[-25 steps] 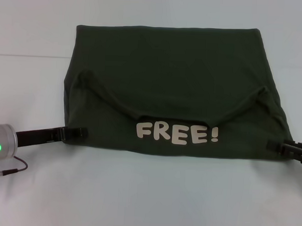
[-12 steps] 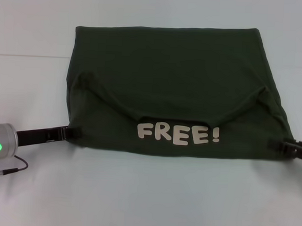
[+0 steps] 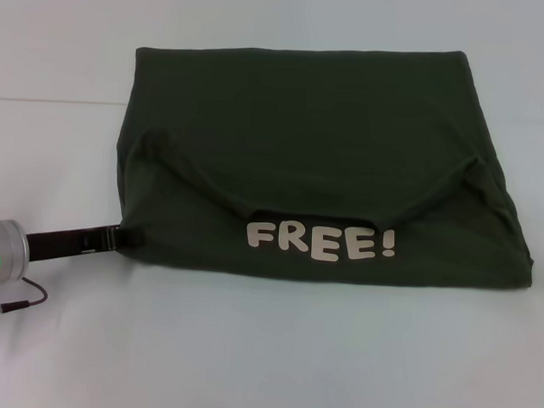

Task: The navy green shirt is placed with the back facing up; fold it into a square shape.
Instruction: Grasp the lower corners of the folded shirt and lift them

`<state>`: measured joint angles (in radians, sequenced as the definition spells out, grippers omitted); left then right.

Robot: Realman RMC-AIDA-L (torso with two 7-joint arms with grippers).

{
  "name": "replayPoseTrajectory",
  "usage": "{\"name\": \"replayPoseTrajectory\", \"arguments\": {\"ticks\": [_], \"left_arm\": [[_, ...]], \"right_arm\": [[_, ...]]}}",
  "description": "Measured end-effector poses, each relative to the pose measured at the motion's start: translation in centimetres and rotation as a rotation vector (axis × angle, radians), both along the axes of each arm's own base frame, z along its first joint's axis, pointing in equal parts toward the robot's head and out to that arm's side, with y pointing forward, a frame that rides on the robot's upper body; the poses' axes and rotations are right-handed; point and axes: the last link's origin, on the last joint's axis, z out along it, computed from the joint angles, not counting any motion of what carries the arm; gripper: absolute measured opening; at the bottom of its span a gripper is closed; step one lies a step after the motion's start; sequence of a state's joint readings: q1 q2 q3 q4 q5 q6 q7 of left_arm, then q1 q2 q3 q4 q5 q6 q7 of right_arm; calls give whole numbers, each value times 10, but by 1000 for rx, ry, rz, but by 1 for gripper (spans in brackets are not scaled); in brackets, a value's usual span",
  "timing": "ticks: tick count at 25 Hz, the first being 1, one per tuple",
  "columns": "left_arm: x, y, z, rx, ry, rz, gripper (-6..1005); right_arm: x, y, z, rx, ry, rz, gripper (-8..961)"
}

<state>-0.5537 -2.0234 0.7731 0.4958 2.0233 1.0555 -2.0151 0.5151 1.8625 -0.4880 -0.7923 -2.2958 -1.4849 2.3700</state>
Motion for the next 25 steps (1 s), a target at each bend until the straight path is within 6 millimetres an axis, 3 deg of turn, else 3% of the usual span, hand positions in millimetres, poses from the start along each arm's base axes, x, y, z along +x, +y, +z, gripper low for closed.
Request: {"name": "replayPoseTrajectory", "arguments": {"ticks": [4, 11, 25], "left_arm": [[0, 0, 0, 1, 1, 0, 50], [0, 0, 0, -1, 2, -2, 50], [0, -1, -2, 1, 3, 0, 49]], "right_arm": [[-11, 19, -1, -85, -102, -75, 942], [-29, 38, -37, -196, -175, -58, 941], [-27, 38, -59, -224, -195, -65, 942]]}}
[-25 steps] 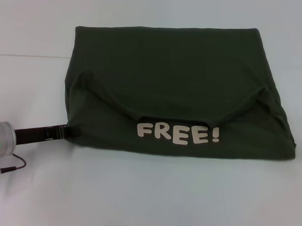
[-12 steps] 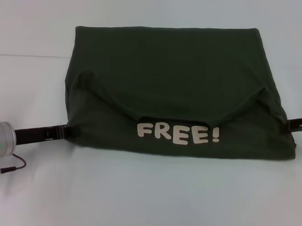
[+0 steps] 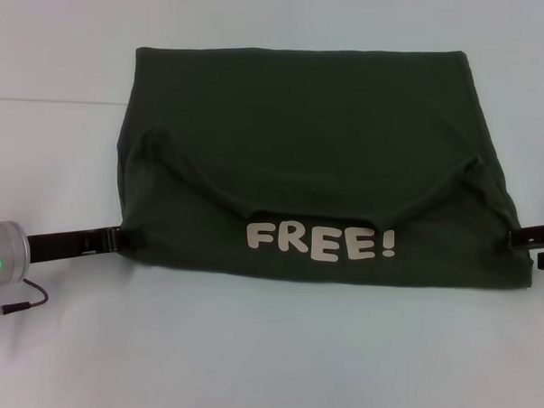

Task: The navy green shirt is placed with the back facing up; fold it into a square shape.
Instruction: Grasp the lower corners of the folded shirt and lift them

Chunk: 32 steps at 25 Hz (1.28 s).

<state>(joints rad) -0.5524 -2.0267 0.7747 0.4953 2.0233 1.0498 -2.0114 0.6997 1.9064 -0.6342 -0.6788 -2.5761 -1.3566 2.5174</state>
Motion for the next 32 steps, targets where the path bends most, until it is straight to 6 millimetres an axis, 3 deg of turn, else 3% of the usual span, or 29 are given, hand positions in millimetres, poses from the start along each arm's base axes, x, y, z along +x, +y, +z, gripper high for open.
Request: {"name": "replayPoseTrajectory", "arguments": {"ticks": [20, 32], "left_arm": [[1, 0, -2, -2, 3, -9, 50], [2, 0, -2, -3, 3, -11, 49]], "right_arm": [[-4, 2, -28, -9, 6, 12, 940], [-1, 3, -27, 13, -10, 18, 905]]}}
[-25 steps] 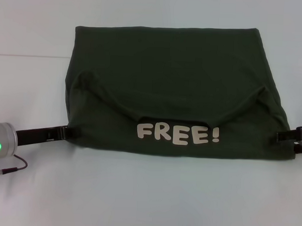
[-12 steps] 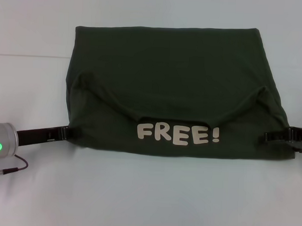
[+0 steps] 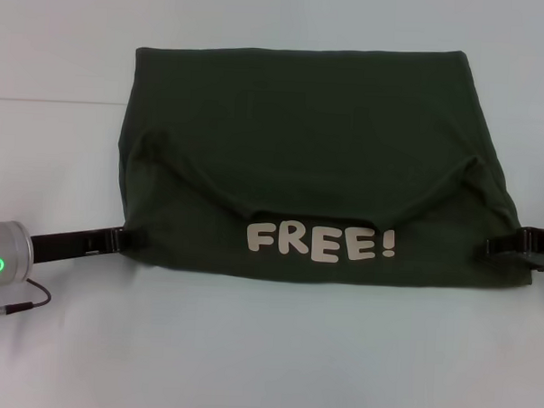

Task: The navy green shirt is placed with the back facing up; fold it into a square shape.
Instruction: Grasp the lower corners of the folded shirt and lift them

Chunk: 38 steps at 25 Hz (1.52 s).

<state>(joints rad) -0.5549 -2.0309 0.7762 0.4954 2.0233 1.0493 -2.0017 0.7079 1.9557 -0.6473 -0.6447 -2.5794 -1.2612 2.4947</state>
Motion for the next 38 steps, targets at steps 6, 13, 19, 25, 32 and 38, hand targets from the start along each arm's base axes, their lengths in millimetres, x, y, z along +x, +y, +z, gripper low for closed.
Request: {"name": "replayPoseTrajectory", "arguments": {"ticks": [6, 13, 19, 25, 32, 38], "left_arm": [[0, 0, 0, 1, 0, 0, 50], [0, 0, 0, 1, 1, 0, 50], [0, 1, 0, 1, 1, -1, 49], [1, 1, 0, 0, -1, -2, 49], [2, -3, 6, -31, -37, -3, 49], [1, -12, 25, -113, -93, 7, 50]], "right_arm": [[0, 0, -1, -2, 0, 0, 703], [0, 0, -1, -4, 0, -1, 417], [1, -1, 0, -3, -2, -4, 156], [2, -1, 2, -2, -7, -3, 35], [5, -8, 10, -40, 4, 17, 33], [11, -30, 23, -137, 54, 45, 33]]}}
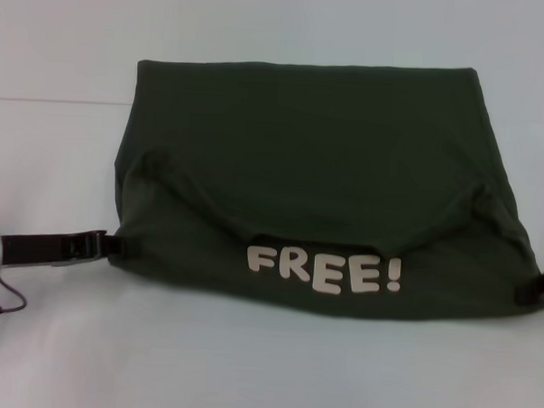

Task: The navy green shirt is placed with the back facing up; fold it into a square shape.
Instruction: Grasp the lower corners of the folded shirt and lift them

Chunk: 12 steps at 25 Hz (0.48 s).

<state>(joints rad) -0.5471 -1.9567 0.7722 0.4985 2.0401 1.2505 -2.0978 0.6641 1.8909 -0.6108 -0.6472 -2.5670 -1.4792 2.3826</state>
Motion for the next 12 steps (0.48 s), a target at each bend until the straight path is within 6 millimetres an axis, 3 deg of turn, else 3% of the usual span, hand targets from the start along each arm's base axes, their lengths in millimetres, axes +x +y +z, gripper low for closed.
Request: {"name": "replayPoseTrajectory", "arguments": {"ticks": [12], "left_arm": [[5, -35, 20, -331, 19, 5, 49]], "right_arm": [[5, -57, -6, -270, 105, 122, 34]]}}
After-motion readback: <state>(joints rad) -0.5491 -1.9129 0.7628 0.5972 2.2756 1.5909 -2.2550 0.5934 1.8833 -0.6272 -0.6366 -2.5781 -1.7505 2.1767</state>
